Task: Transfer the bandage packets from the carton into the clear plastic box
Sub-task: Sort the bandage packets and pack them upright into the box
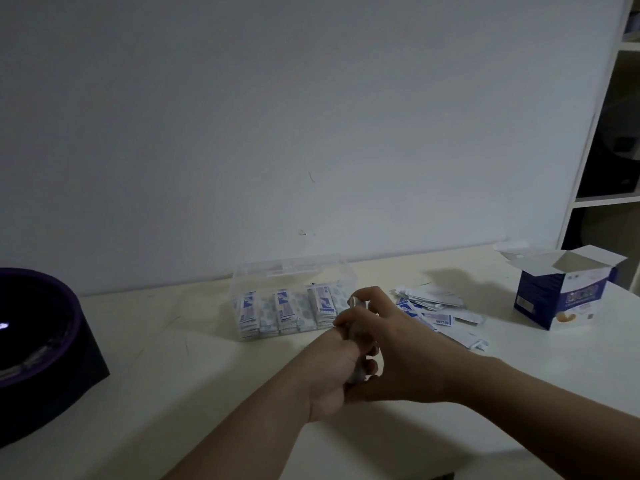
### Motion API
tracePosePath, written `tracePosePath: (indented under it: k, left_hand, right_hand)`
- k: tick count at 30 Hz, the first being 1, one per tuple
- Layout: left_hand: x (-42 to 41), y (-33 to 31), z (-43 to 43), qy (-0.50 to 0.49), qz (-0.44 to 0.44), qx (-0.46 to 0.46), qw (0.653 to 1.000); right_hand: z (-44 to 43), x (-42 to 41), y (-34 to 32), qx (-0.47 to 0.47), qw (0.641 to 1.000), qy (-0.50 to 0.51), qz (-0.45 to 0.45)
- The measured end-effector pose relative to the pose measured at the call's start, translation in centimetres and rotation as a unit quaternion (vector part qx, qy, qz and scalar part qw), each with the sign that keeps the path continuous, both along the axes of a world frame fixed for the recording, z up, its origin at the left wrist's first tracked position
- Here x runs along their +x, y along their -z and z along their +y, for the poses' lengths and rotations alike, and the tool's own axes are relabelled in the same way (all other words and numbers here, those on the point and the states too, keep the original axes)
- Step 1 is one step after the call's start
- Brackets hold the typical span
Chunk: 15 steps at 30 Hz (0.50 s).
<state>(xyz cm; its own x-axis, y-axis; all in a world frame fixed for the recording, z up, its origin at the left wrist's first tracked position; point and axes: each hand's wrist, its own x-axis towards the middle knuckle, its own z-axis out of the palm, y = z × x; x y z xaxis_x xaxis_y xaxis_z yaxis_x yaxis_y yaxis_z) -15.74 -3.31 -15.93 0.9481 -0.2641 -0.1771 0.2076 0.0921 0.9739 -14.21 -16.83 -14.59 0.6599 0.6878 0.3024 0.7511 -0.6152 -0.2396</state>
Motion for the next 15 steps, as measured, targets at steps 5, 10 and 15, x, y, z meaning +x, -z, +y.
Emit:
tracePosePath:
  k: [5,10,15]
  left_hand:
    - [0.3,-1.5,1.3,-0.018,-0.045,0.026,0.999]
    - [1.5,-4.1,4.9,-0.006,-0.068,0.014,0.998]
    - [3.3,-6.4,7.7,-0.019,-0.095,0.105,0.990]
  right_hand:
    - [0.6,0.9,-3.3,0.072,0.993,-0.049,0.085]
    - [2.5,3.5,-8.3,0.114,0.982,-0.027,0.150]
    - [6.1,5.4,-9.9,0.118,0.984,-0.032,0.131]
